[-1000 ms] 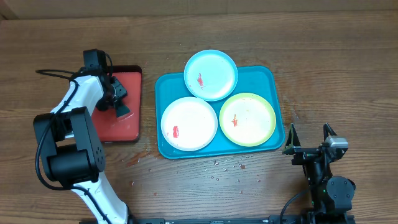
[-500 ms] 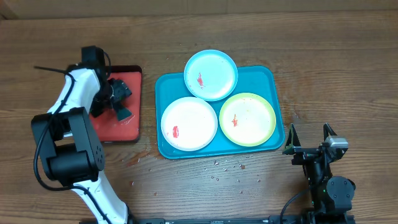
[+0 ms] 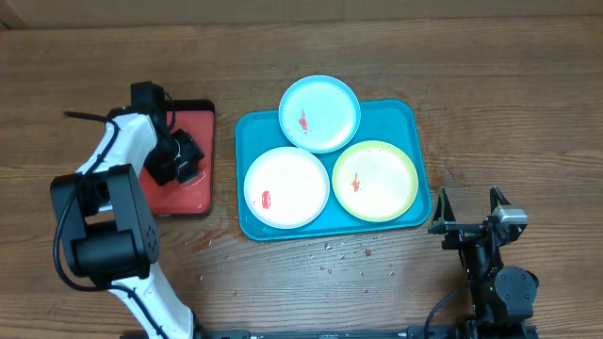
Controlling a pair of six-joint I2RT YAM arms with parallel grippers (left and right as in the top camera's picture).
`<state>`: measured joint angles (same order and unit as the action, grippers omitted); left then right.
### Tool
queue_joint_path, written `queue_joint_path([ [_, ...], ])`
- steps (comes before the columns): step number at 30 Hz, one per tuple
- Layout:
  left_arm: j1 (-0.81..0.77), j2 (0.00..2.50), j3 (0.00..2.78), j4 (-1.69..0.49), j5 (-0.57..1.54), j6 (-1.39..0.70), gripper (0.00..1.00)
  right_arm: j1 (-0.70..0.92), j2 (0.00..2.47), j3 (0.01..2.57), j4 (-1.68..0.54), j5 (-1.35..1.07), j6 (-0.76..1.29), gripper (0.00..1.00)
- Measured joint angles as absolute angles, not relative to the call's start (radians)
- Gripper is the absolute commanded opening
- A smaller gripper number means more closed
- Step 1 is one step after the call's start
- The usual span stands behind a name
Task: Clean dirty plates on tray and stack at the side
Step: 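Lower the left gripper and grasp the green-and-pink sponge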
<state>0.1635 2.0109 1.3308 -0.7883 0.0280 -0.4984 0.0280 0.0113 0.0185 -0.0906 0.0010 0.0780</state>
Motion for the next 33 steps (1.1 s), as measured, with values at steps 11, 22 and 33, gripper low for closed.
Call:
queue_joint_path([
  [11, 0.162, 1.996, 1.303, -0.705, 0.023, -0.496, 1.00, 0.028, 0.011, 0.019, -0.090, 0.001, 0.078, 1.00],
  [22, 0.152, 1.999, 1.322, -0.835, 0.007, -0.493, 0.61, 0.028, 0.011, 0.019, -0.090, 0.001, 0.078, 1.00],
  [33, 0.164, 2.003, 1.323, -0.840, 0.015, -0.496, 0.89, 0.028, 0.011, 0.019, -0.090, 0.001, 0.078, 1.00],
])
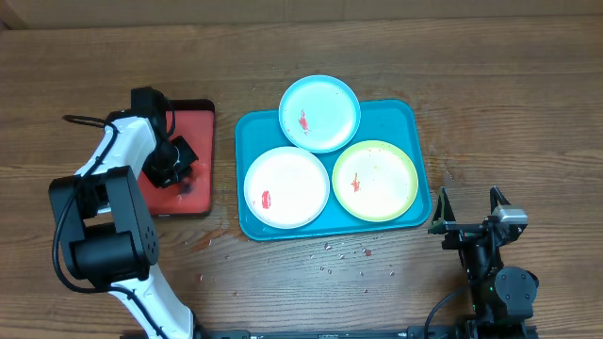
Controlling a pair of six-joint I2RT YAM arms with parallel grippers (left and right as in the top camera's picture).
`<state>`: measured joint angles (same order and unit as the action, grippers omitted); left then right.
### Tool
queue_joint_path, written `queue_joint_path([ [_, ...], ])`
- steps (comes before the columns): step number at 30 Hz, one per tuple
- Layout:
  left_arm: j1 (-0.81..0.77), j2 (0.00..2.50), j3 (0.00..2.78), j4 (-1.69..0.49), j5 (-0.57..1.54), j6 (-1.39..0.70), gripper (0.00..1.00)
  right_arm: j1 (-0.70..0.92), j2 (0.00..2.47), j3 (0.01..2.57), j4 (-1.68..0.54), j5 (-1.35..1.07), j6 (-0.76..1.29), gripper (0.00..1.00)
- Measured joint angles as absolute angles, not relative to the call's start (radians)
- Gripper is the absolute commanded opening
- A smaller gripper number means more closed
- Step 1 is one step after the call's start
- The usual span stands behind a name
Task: Clean dirty plates on tray and stack at the side
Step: 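Lower the left gripper and grasp the green-and-pink sponge, then lift the sponge up from the red tray with the left gripper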
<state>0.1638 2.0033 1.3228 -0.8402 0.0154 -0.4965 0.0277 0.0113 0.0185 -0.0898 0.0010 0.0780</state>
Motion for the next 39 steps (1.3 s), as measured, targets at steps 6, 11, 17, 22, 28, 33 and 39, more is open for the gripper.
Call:
queue_joint_path([
  [6, 0.150, 2.007, 1.325, -0.762, -0.073, -0.497, 1.00, 0.028, 0.011, 0.019, -0.091, 0.001, 0.078, 1.00],
  [11, 0.151, 2.011, 1.340, -0.758, -0.146, -0.493, 0.89, 0.028, 0.011, 0.019, -0.090, 0.001, 0.078, 1.00],
  [17, 0.151, 2.016, 1.346, -0.757, -0.150, -0.476, 0.40, 0.028, 0.011, 0.019, -0.090, 0.001, 0.078, 1.00],
  [22, 0.152, 2.021, 1.347, -0.754, -0.150, -0.469, 0.04, 0.028, 0.011, 0.019, -0.090, 0.001, 0.078, 1.00],
  [28, 0.152, 2.041, 1.417, -0.868, -0.154, -0.449, 0.04, 0.028, 0.011, 0.019, -0.091, 0.001, 0.078, 1.00],
  [33, 0.152, 2.053, 1.608, -1.081, -0.154, -0.441, 0.04, 0.028, 0.011, 0.019, -0.089, 0.001, 0.078, 1.00],
  [39, 0.152, 2.053, 1.883, -1.282, -0.150, -0.441, 0.04, 0.028, 0.011, 0.019, -0.090, 0.001, 0.078, 1.00],
])
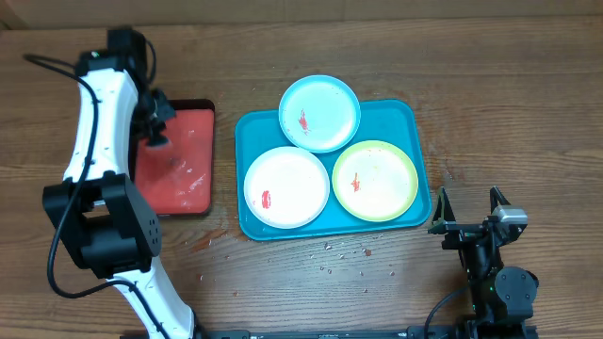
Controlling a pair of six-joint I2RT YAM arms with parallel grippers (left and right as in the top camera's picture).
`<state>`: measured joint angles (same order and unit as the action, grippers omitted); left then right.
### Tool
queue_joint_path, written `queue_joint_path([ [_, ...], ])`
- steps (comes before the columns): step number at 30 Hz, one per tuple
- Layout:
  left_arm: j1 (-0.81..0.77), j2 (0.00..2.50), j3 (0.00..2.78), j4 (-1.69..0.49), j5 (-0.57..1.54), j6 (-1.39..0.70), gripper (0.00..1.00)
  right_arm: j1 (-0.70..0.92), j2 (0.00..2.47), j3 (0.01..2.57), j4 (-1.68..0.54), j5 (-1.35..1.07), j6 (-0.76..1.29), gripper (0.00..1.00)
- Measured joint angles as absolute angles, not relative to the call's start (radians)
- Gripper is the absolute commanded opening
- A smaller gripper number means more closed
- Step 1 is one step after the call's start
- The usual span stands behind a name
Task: Clean dirty plates on tray and stack at the side
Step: 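Lift the sponge up from the red tray with the left gripper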
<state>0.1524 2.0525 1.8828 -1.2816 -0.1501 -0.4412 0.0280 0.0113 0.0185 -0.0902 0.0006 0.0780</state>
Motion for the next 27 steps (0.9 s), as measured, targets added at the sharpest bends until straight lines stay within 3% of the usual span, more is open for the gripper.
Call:
queue_joint_path([
  [6, 0.152, 2.052, 1.976, -1.325, -0.140, -0.441, 0.04, 0.028, 0.011, 0.019, -0.090, 0.001, 0.078, 1.00],
  [11, 0.152, 2.040, 1.708, -1.060, -0.146, -0.445, 0.04, 0.028, 0.011, 0.019, -0.091, 0.001, 0.078, 1.00],
  [15, 0.153, 2.077, 1.615, -1.076, -0.093, -0.418, 0.04, 0.028, 0.011, 0.019, -0.091, 0.001, 0.078, 1.00],
  [22, 0.153, 2.075, 1.935, -1.345, -0.060, -0.384, 0.04, 0.028, 0.011, 0.019, -0.090, 0.001, 0.078, 1.00],
  [27, 0.152, 2.039, 2.008, -1.357, -0.096, -0.383, 0.04, 0.028, 0.011, 0.019, -0.091, 0.001, 0.078, 1.00],
])
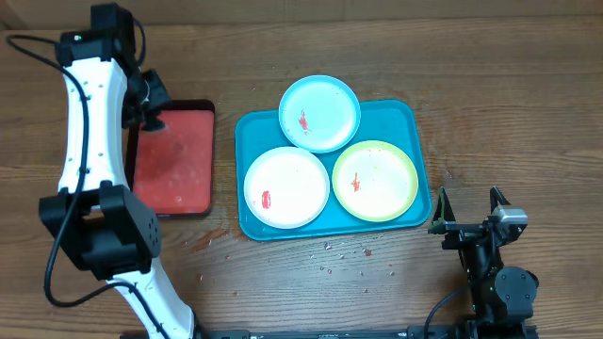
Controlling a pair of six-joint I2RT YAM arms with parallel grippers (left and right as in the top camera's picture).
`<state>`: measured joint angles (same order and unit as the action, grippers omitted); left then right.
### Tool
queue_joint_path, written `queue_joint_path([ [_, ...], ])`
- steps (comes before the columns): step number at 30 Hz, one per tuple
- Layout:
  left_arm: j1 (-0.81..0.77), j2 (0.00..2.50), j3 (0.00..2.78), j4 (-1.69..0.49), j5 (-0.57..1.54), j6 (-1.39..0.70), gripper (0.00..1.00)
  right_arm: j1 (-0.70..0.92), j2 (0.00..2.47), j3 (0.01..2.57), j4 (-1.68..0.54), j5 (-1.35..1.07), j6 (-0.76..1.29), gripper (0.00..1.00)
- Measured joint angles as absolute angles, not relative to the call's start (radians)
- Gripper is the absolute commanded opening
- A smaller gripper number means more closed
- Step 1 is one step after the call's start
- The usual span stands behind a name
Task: Clean dirty plates on tray and stack at the side
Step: 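Lift the sponge up from the red tray with the left gripper, then carry the sponge over the white plate at front-left of blue tray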
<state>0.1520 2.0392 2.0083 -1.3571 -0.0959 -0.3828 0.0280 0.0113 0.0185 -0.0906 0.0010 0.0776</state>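
A teal tray (407, 121) carries three plates with red smears: a light blue plate (320, 113) hanging over the far rim, a white plate (286, 186) at front left, and a yellow-green plate (375, 181) at front right. Left of the tray lies a flat red rectangular pad (174, 165). My left gripper (151, 111) hangs over the pad's far left corner on a long stretched arm, and its jaws are too dark to read. Off the tray's front right corner, my right gripper (466, 215) rests with its fingers wide apart and nothing between them.
Small crumbs (349, 252) are scattered on the wooden table just in front of the tray. The left arm's base (104, 235) stands at the front left, beside the pad. The table's far edge runs along the top of the view.
The left arm has stretched further toward the far edge, and its gripper has shifted slightly away from the pad's middle. The pad, tray, plates and right arm are unchanged.
The left gripper was first down on the middle left of the red pad with the arm folded. It stayed there a second later. Then the arm was extended with the gripper at the pad's far left corner, where it still is. The plates have not moved.
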Motion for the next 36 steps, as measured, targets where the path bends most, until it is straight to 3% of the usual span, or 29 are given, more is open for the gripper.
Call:
queue_joint_path([
  [6, 0.152, 2.040, 1.659, -1.069, -0.088, -0.386, 0.04, 0.028, 0.011, 0.019, -0.090, 0.001, 0.078, 1.00],
  [9, 0.152, 2.080, 1.552, -1.073, -0.043, -0.371, 0.04, 0.028, 0.011, 0.019, -0.091, 0.001, 0.078, 1.00],
  [20, 0.127, 2.012, 2.030, -1.494, 0.018, -0.332, 0.04, 0.028, 0.011, 0.019, -0.090, 0.001, 0.078, 1.00],
  [28, -0.075, 1.956, 1.975, -1.568, 0.052, -0.312, 0.04, 0.028, 0.011, 0.019, -0.090, 0.001, 0.078, 1.00],
  [36, -0.364, 1.958, 1.639, -1.304, 0.073, -0.315, 0.04, 0.028, 0.011, 0.019, -0.090, 0.001, 0.078, 1.00],
])
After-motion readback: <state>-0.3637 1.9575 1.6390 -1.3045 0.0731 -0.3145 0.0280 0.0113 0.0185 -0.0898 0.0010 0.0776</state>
